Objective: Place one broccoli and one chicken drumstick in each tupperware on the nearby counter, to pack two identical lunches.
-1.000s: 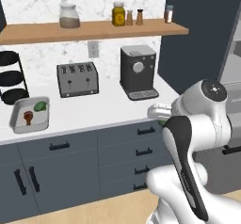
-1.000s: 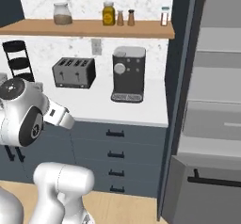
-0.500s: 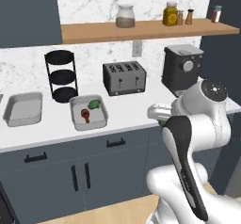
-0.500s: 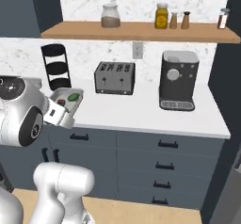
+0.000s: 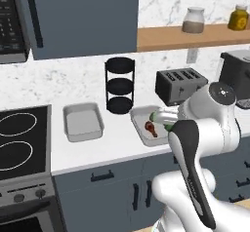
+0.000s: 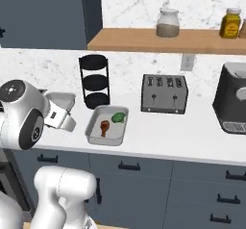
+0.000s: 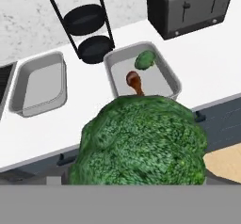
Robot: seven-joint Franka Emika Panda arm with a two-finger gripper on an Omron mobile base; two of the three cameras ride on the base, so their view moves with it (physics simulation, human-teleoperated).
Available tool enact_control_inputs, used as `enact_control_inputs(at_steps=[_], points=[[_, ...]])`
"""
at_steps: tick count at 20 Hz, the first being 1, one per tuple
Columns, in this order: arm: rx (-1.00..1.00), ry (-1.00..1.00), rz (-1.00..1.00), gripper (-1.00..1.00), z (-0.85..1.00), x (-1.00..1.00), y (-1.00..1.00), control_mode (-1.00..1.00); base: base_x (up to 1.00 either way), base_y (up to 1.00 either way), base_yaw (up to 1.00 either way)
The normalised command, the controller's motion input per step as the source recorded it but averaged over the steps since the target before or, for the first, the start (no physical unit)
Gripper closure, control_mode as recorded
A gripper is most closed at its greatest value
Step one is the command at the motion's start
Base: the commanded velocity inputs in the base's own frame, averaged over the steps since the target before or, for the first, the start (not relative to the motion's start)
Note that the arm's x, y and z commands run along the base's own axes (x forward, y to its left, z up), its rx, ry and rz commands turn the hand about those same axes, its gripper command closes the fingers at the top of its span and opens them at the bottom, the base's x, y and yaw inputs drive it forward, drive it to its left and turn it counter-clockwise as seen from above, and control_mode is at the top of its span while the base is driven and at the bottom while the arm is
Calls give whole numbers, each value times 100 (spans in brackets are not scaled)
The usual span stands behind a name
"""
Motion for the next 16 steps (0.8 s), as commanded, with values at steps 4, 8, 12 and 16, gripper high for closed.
enact_control_inputs(at_steps=[4, 8, 12, 16], points=[[0, 0, 0, 100, 0, 0, 0, 100, 66, 100, -7], [0, 0, 0, 100, 0, 0, 0, 100, 58, 100, -9], [-3, 4, -1, 100, -11, 11, 16, -100, 40, 75, -7], [-1, 4, 0, 100, -35, 36, 3, -100, 0, 0, 0]])
